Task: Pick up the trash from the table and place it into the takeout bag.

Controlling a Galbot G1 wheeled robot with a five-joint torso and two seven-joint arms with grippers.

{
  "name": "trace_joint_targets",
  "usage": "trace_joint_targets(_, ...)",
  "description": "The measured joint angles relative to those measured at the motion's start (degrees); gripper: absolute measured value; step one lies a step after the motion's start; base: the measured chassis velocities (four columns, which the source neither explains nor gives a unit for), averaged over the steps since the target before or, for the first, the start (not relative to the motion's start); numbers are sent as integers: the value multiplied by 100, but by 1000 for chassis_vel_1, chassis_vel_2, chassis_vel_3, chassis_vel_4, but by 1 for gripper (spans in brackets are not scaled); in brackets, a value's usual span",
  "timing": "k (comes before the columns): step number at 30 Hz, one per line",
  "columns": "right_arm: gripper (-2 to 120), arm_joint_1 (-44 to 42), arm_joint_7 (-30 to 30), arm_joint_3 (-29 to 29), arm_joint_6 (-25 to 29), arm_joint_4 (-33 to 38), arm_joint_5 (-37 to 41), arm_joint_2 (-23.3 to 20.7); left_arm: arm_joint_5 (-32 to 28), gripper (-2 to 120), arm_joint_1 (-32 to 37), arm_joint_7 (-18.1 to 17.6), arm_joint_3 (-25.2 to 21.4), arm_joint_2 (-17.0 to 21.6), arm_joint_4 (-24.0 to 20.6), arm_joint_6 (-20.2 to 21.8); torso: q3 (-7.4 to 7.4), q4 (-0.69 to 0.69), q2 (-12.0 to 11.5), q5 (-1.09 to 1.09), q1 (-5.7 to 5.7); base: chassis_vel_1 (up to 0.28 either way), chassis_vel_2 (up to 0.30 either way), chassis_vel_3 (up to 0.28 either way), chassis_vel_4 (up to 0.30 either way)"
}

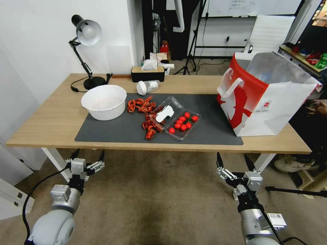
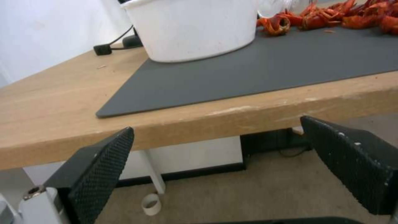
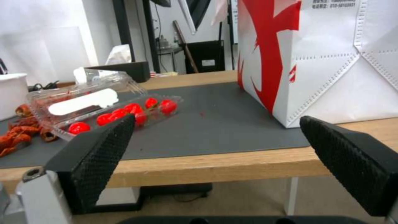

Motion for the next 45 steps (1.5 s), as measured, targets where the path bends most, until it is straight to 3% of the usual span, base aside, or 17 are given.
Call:
trace_joint_targets(17, 100, 67, -437, -16, -86, -187, 231, -73, -53, 100, -299, 26, -60, 129, -139, 36, 0, 0, 0, 0, 0, 0, 0, 0, 0)
trace_joint_targets(22, 100, 99, -571, -13, -127, -279, 309, -94, -33, 100, -437, 201, -73, 197, -145, 24, 0, 1, 0, 0, 0, 0, 0, 0, 0)
trace_joint_targets(27, 100, 157, -612, -15, -153, -362, 333, -112, -198, 100, -1208, 379, 128, 607, -108, 170, 0, 2, 0, -1, 0, 0, 0, 0, 0)
trace_joint_targets(29, 100, 184, -595, -15, -176, -371, 334, -122, -386, 100, -2318, 514, 569, 1173, 56, 690, 1, -3, 0, 2, 1, 0, 0, 0, 0)
trace_joint_targets(30, 100, 184, -595, -15, -176, -371, 334, -122, -386, 100, -2318, 514, 569, 1173, 56, 690, 1, -3, 0, 2, 1, 0, 0, 0, 0)
trace_joint_targets(32, 100, 183, -575, -9, -194, -371, 333, -122, -609, 100, -3415, 684, 1197, 1550, 454, 1030, 1, 1, -1, -2, 1, 0, 0, 0, 0)
trace_joint_targets(33, 100, 183, -575, -9, -194, -371, 333, -122, -609, 100, -3415, 684, 1197, 1550, 454, 1030, 1, 1, -1, -2, 1, 0, 0, 0, 0)
trace_joint_targets(36, 100, 124, -562, 51, -196, -347, 326, -117, -978, 100, -5187, 959, 2271, 1770, 1404, 1281, 1, -1, -1, 1, 2, 0, 0, 0, 0)
trace_joint_targets(37, 100, 124, -562, 51, -196, -347, 326, -117, -978, 100, -5187, 959, 2271, 1770, 1404, 1281, 1, -1, -1, 1, 2, 0, 0, 0, 0)
trace_joint_targets(39, 100, 80, -559, 107, -197, -312, 320, -118, -1350, 100, -6262, 1083, 3075, 1726, 2031, 1486, 2, 3, -2, -1, 2, 0, 0, 0, 0)
trace_joint_targets(41, 100, 37, -556, 162, -197, -270, 318, -116, -1595, 100, -7304, 1316, 4004, 1487, 2728, 1580, 1, -2, -1, 3, 2, 0, 0, 0, 0)
trace_joint_targets(42, 100, 37, -556, 162, -197, -270, 318, -116, -1595, 100, -7304, 1316, 4004, 1487, 2728, 1580, 1, -2, -1, 3, 2, 0, 0, 0, 0)
trace_joint_targets(45, 100, -21, -551, 233, -197, -216, 318, -120, -1646, 100, -8367, 1697, 4916, 944, 3893, 1568, 2, -1, -2, 4, 2, 0, 0, 0, 0)
